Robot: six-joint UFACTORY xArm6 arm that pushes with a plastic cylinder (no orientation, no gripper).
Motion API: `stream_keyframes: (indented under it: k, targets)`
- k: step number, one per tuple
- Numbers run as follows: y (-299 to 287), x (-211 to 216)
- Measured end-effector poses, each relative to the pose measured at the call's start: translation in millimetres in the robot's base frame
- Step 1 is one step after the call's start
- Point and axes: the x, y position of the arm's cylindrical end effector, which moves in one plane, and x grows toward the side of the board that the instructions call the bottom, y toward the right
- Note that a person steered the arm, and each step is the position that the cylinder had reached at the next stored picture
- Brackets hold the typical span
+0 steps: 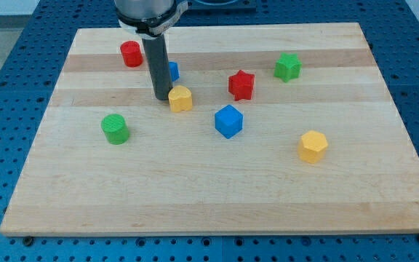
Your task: Move the green circle downwards
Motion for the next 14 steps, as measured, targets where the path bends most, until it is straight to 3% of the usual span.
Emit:
stream_keyframes:
  k: [3,5,6,7,14]
  targets:
    - [3.3,2.5]
    - [-75.1,2.5]
    - [-82.8,5.2]
    - [-97.3,39.1]
    - [-82.6,72.2]
